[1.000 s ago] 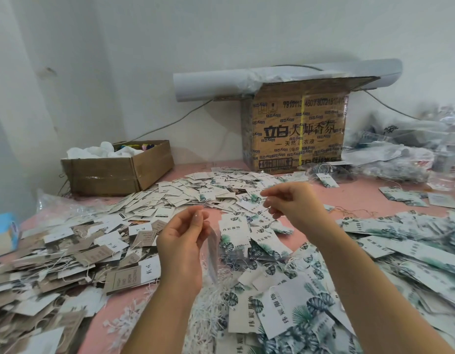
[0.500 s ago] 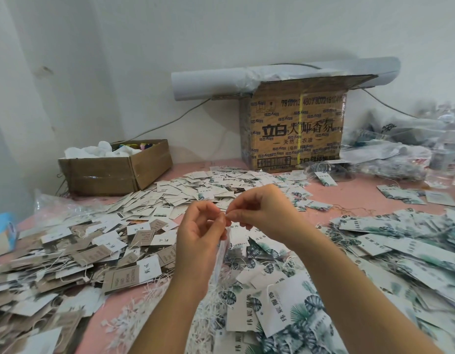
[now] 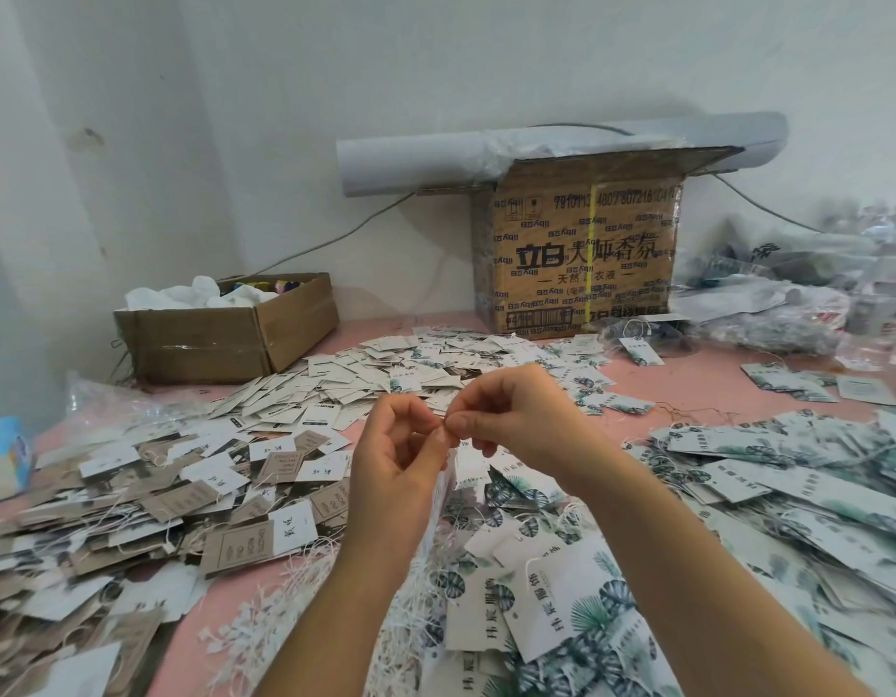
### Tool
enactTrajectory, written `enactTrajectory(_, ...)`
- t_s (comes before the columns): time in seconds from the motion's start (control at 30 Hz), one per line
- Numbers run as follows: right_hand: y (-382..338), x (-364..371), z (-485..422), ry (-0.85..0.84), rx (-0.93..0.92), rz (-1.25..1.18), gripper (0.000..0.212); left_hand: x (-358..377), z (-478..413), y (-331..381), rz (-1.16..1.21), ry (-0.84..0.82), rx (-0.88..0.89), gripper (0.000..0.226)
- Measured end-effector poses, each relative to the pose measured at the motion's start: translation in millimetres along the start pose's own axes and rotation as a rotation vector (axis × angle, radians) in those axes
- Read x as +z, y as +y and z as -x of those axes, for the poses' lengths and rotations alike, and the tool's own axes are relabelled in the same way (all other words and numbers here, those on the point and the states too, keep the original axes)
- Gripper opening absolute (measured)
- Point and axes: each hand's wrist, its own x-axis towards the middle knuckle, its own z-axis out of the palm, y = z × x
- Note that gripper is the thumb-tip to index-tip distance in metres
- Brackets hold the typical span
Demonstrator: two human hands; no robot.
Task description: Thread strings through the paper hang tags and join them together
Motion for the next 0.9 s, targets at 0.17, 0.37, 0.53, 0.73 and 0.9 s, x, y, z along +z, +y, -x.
enactTrajectory(0.17, 2.1, -1.2, 1.6, -0.001, 0.051, -0.064, 0.014, -0.9, -0.1, -1.4, -0.053, -0.012, -0.001, 0.028)
enactTrajectory(0.37, 3.0, -2.3, 1.3, 0.012, 0.054, 0.013, 0.015, -4.3, -1.0, -1.0, -0.184, -0.050, 0.010, 0.032)
enactTrajectory(0.53, 1.9, -1.6, 1.9, 0.003, 0.030, 0.055, 0.020, -6.9, -1.1, 3.8, -0.295, -0.082, 0.069, 0.030)
enactTrajectory(0.73, 1.2, -2.3, 3.1, -0.040, 0.056, 0.000, 0.025, -6.2, -1.7, 7.0, -0.369, -0.065, 0.096, 0.026)
enactTrajectory(0.9, 3.1, -0.6, 1.8, -0.065, 0.107, -0.009, 0.019, -6.2, -0.9, 6.4, -0.383, -0.080, 0.086, 0.026)
